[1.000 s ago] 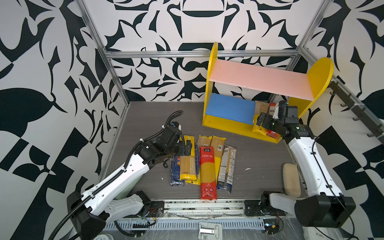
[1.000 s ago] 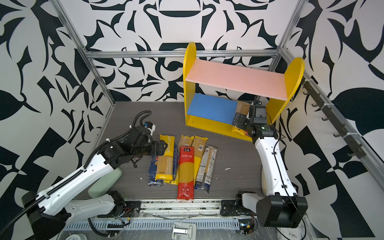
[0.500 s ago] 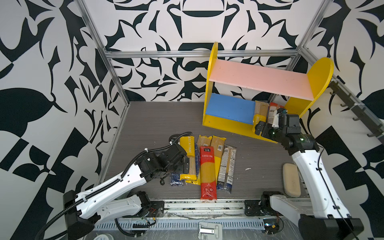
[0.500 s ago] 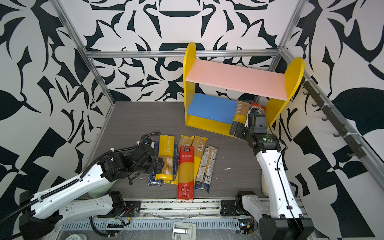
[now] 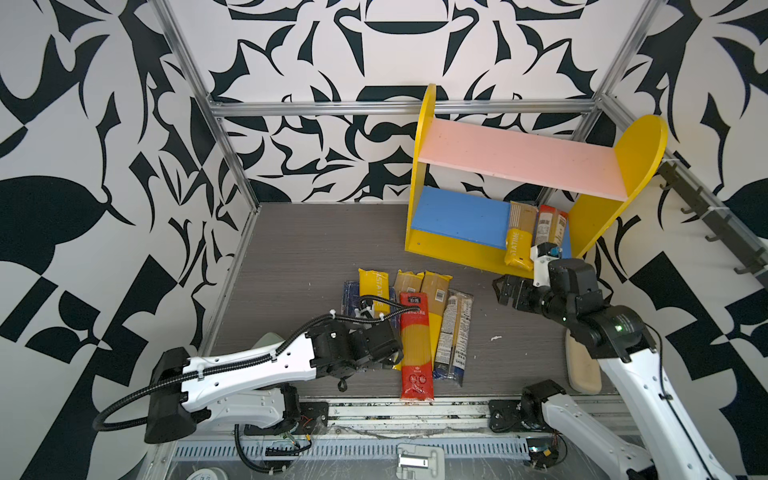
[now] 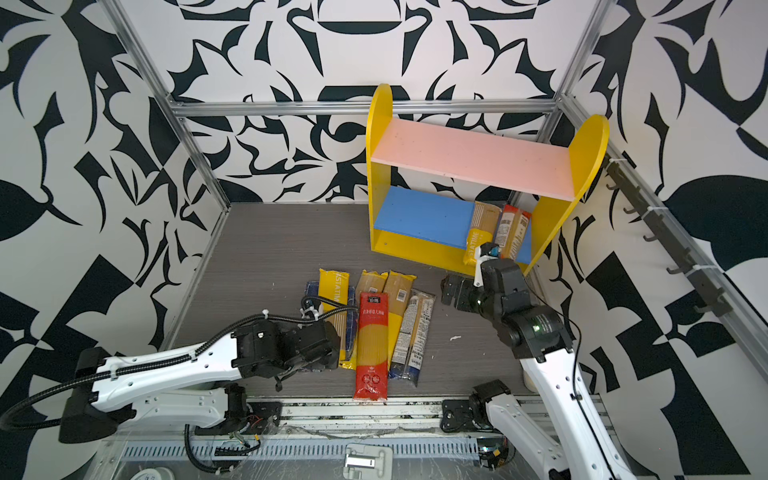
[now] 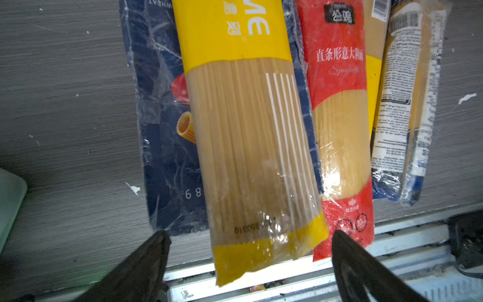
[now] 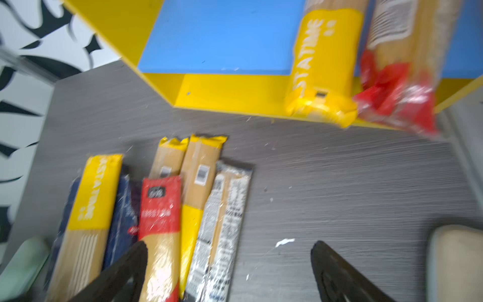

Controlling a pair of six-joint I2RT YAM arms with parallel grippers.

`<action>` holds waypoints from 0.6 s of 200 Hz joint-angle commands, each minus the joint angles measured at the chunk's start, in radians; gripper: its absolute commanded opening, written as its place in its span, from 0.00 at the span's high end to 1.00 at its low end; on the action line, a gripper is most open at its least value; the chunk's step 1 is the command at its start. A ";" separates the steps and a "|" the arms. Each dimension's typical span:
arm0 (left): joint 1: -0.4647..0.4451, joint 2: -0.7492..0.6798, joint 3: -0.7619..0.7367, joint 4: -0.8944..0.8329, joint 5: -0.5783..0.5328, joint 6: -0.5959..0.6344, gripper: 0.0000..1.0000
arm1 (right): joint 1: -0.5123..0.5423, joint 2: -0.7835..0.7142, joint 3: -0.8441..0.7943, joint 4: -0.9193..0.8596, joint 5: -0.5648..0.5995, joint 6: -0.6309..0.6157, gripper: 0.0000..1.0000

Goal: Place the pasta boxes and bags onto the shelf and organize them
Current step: 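Withdraw the right gripper while the left gripper grasps the yellow PASTATIME bag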

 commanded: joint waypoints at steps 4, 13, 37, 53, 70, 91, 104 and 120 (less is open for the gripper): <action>-0.009 0.030 0.028 -0.040 -0.057 -0.064 0.01 | 0.031 -0.090 -0.042 -0.050 -0.095 0.070 0.00; -0.009 0.033 0.035 -0.041 -0.069 -0.069 0.01 | 0.034 -0.127 -0.058 -0.066 -0.117 0.077 0.00; -0.008 0.037 0.046 -0.037 -0.089 -0.077 0.01 | 0.033 -0.195 -0.078 -0.150 -0.122 0.065 0.00; -0.009 0.051 0.058 -0.039 -0.093 -0.078 0.01 | 0.034 -0.220 -0.085 -0.190 -0.121 0.052 0.00; -0.009 0.081 0.077 -0.043 -0.101 -0.078 0.01 | 0.034 -0.240 -0.102 -0.200 -0.131 0.048 0.01; -0.010 0.150 0.103 -0.041 -0.098 -0.066 0.01 | 0.034 -0.242 -0.129 -0.183 -0.155 0.050 0.00; -0.008 0.187 0.123 -0.048 -0.098 -0.044 0.01 | 0.034 -0.236 -0.141 -0.165 -0.173 0.050 0.00; -0.007 0.223 0.141 -0.071 -0.128 -0.041 0.01 | 0.034 -0.227 -0.147 -0.143 -0.187 0.046 0.00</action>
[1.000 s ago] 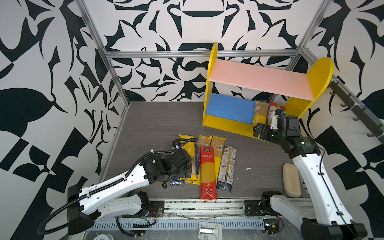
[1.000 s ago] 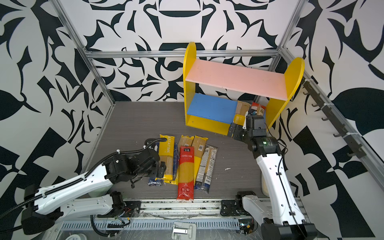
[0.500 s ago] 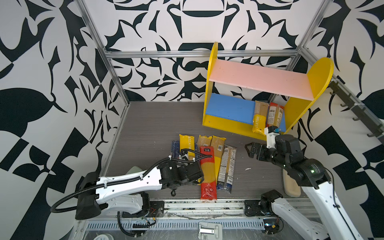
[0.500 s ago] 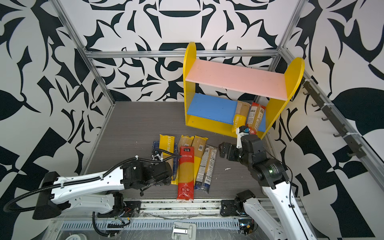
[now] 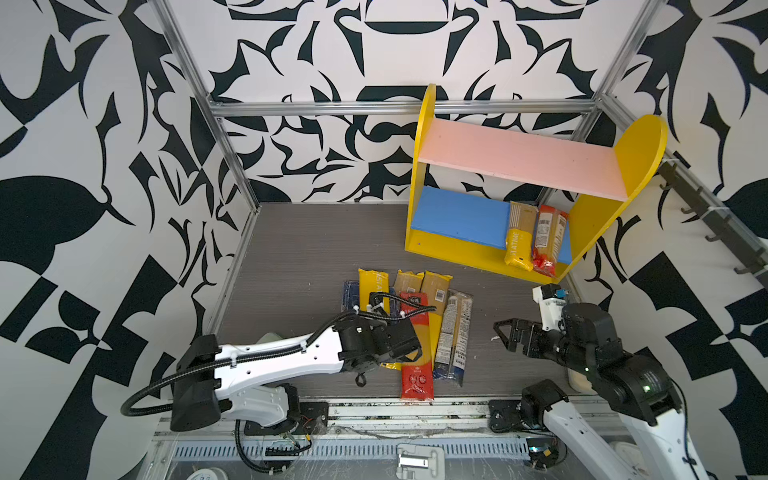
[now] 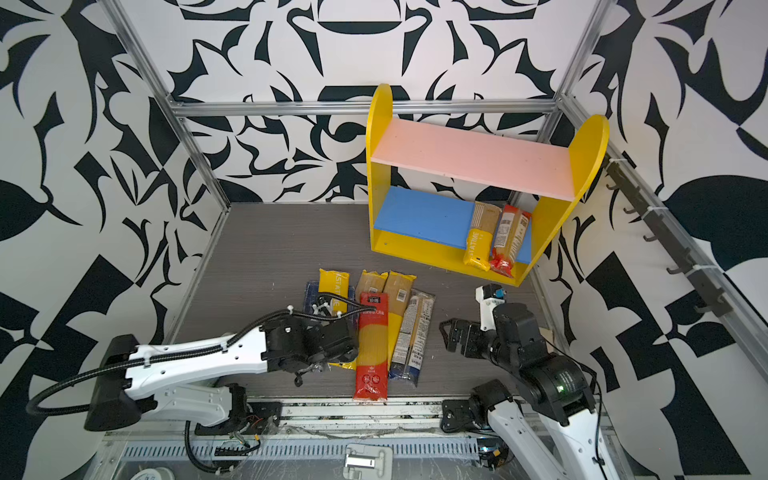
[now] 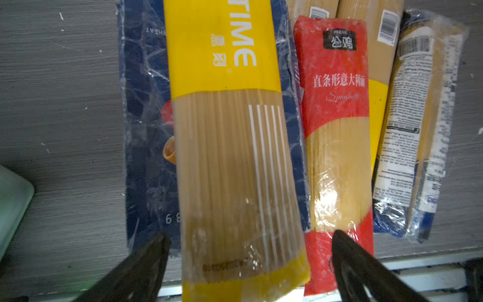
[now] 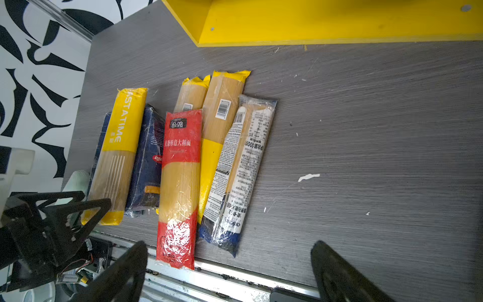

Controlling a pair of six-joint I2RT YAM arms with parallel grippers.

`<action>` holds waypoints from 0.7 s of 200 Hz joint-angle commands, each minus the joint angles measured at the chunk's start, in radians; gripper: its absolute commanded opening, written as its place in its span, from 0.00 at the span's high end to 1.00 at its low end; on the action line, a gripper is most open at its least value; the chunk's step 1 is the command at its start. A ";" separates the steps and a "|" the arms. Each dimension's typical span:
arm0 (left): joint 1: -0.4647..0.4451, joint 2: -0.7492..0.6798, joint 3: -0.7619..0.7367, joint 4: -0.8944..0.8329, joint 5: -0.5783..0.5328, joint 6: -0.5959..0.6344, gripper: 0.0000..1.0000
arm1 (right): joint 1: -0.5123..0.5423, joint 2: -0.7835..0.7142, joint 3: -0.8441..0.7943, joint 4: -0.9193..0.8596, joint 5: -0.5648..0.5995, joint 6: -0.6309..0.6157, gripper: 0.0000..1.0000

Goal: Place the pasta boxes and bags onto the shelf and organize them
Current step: 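Withdraw the right gripper while the left gripper grasps the yellow PASTATIME bag, then lift the yellow PASTATIME bag upright with the left gripper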

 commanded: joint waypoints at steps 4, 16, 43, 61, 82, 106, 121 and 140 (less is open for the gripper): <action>0.004 0.052 0.040 -0.078 -0.054 -0.002 0.01 | 0.005 0.020 -0.007 0.038 -0.041 -0.005 0.01; 0.011 0.063 0.042 -0.081 -0.054 -0.002 0.01 | 0.005 0.030 -0.004 0.044 -0.046 -0.011 0.00; 0.042 0.062 0.021 -0.057 -0.044 0.000 0.01 | 0.005 0.048 0.002 0.059 -0.051 -0.019 0.00; 0.068 0.056 -0.003 -0.029 -0.026 0.011 0.01 | 0.005 0.058 0.002 0.065 -0.053 -0.026 0.01; 0.094 0.058 -0.029 0.010 0.003 0.029 0.01 | 0.005 0.066 0.004 0.071 -0.053 -0.032 0.00; 0.105 0.078 -0.041 0.027 0.020 0.030 0.01 | 0.005 0.076 0.010 0.073 -0.044 -0.037 0.00; 0.105 0.087 -0.051 0.039 0.033 0.029 0.01 | 0.005 0.084 0.017 0.075 -0.040 -0.041 0.00; 0.104 0.097 -0.058 0.043 0.038 0.024 0.01 | 0.004 0.093 0.028 0.077 -0.037 -0.045 0.01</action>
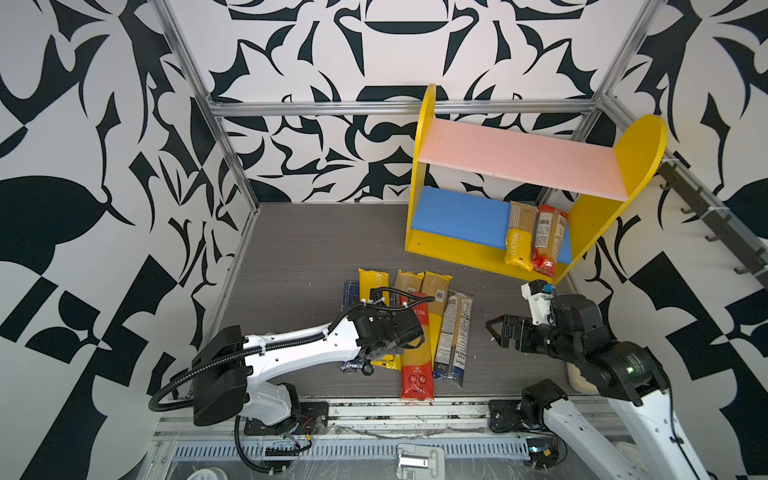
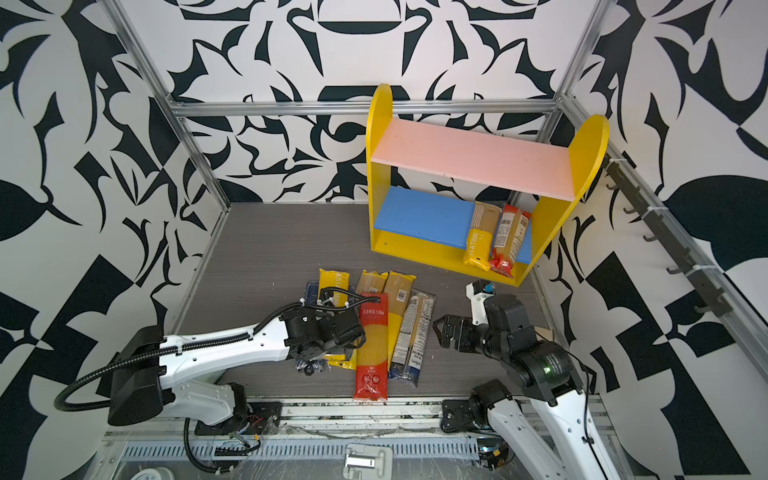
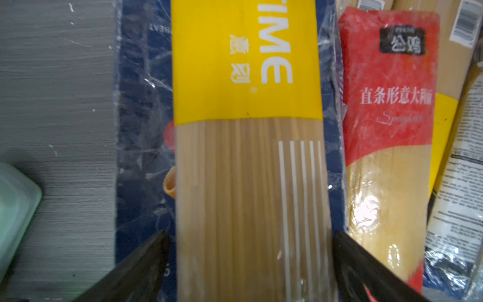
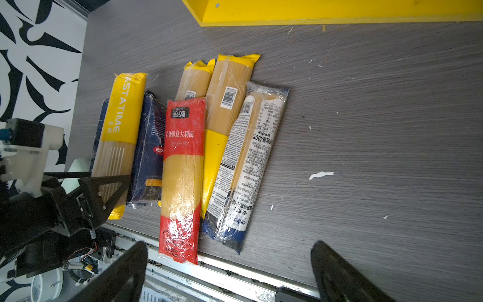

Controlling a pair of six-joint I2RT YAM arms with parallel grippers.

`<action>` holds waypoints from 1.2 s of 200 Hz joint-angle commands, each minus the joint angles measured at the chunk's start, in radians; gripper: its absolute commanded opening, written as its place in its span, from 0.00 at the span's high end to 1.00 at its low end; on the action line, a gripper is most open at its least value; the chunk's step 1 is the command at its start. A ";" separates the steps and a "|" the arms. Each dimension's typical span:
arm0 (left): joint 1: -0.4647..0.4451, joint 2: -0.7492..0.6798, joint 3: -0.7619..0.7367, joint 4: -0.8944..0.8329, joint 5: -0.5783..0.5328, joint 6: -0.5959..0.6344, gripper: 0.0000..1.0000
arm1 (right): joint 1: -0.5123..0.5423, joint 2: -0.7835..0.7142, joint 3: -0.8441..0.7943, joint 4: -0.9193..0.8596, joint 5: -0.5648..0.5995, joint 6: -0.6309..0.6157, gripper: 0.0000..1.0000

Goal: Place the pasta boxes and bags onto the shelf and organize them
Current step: 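Lift the yellow PASTATIME bag upright with the left gripper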

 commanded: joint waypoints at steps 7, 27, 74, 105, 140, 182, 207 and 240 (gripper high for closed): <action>0.003 0.027 -0.019 -0.013 0.019 -0.009 0.01 | 0.005 0.018 0.037 0.040 0.004 -0.027 0.00; 0.005 0.048 -0.018 -0.003 0.026 -0.004 0.01 | 0.004 0.026 0.039 0.045 0.006 -0.028 0.00; 0.013 0.075 -0.020 0.001 0.038 0.009 0.07 | 0.005 0.027 0.042 0.045 0.006 -0.028 0.00; 0.023 0.065 -0.030 0.007 0.043 0.010 0.27 | 0.006 0.030 0.057 0.035 0.012 -0.034 0.00; 0.025 0.045 -0.020 -0.017 0.031 0.010 0.50 | 0.005 0.038 0.067 0.033 0.016 -0.039 0.00; 0.025 -0.016 0.001 -0.055 -0.029 0.043 0.86 | 0.005 0.040 0.065 0.039 0.012 -0.035 0.00; 0.025 -0.066 0.000 -0.028 -0.072 0.105 1.00 | 0.005 0.041 0.067 0.044 0.012 -0.036 0.00; 0.025 -0.114 0.007 0.021 -0.101 0.194 1.00 | 0.005 0.049 0.067 0.056 0.012 -0.036 0.00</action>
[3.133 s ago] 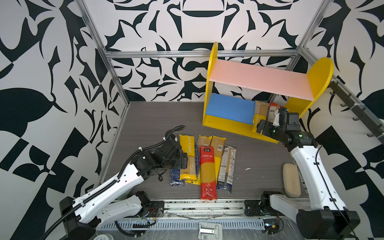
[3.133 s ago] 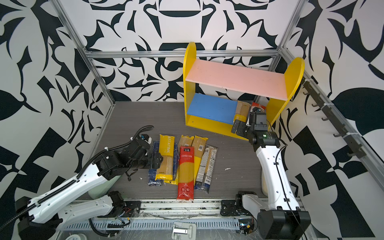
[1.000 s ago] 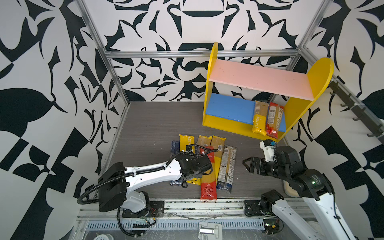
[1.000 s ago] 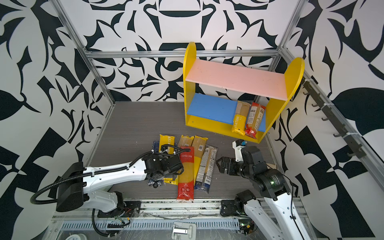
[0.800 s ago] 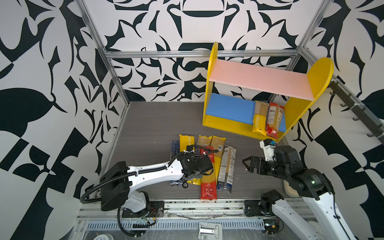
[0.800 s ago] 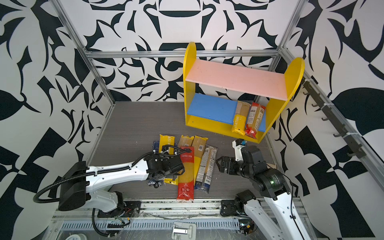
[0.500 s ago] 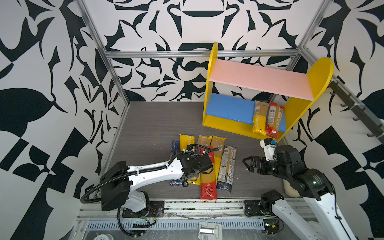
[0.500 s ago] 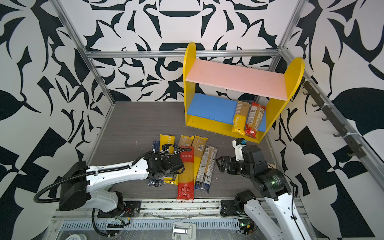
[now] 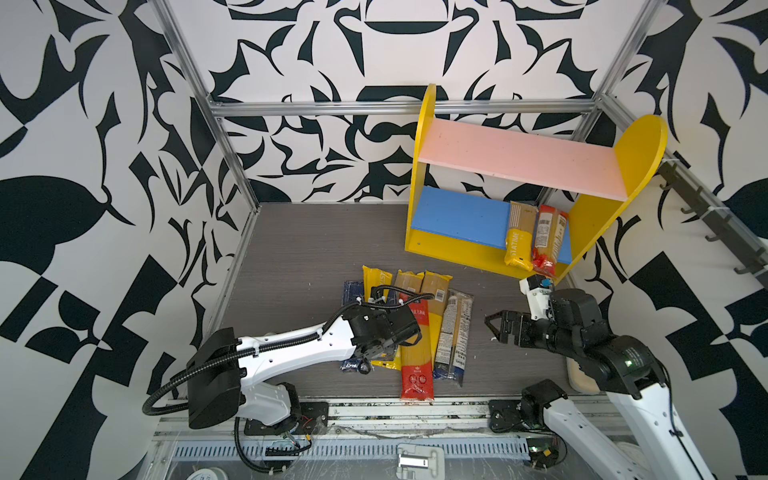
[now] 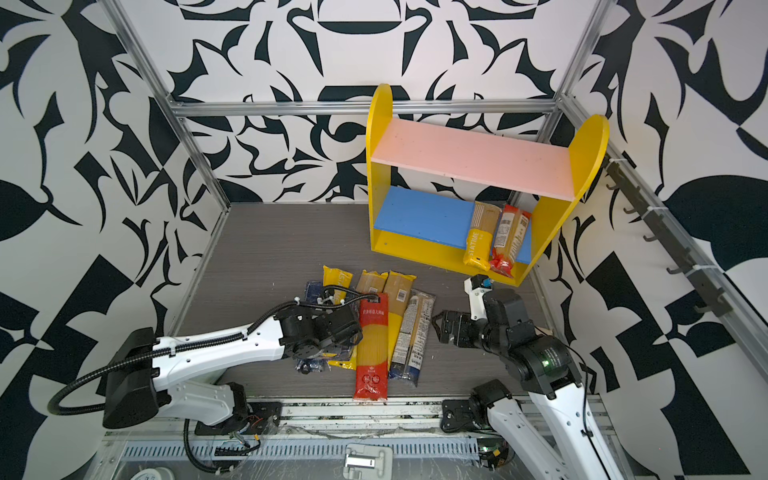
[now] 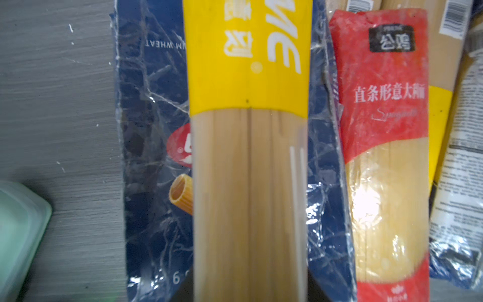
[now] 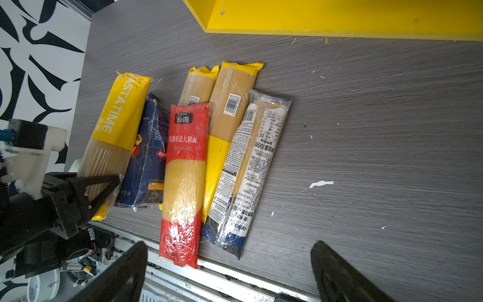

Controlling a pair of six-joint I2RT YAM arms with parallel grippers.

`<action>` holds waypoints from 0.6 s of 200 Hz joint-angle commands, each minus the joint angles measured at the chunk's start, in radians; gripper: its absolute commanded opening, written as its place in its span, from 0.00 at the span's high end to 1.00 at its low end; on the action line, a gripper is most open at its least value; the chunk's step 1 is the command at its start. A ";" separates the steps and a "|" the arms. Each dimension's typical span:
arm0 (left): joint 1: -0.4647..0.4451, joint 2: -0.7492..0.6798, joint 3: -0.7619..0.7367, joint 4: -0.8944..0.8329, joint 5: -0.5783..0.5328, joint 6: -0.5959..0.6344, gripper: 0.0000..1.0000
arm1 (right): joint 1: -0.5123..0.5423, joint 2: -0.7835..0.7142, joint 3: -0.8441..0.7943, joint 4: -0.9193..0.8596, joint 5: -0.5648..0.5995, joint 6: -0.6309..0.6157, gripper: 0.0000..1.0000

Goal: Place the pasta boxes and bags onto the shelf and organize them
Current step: 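Lift the yellow PASTATIME bag upright with the left gripper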

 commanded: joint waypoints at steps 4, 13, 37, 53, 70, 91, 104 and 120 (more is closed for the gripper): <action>0.003 -0.064 0.014 0.018 -0.095 0.083 1.00 | 0.005 0.015 0.037 0.040 0.010 -0.014 0.00; 0.003 -0.067 0.019 0.027 -0.102 0.102 1.00 | 0.005 0.014 0.036 0.045 0.005 -0.014 0.00; 0.003 -0.070 0.022 0.069 -0.118 0.155 1.00 | 0.005 0.017 0.035 0.056 0.000 -0.014 0.00; 0.003 -0.067 0.035 0.111 -0.126 0.190 1.00 | 0.005 0.022 0.038 0.061 0.003 -0.014 0.00; 0.003 -0.056 0.058 0.133 -0.141 0.228 1.00 | 0.005 0.027 0.048 0.062 0.004 -0.014 0.00; 0.005 -0.041 0.091 0.157 -0.177 0.263 1.00 | 0.005 0.030 0.057 0.066 0.001 -0.014 0.00; 0.012 -0.032 0.107 0.184 -0.181 0.291 1.00 | 0.005 0.035 0.061 0.066 -0.003 -0.015 0.00; 0.024 -0.029 0.119 0.233 -0.174 0.323 1.00 | 0.005 0.038 0.062 0.072 -0.008 -0.015 0.00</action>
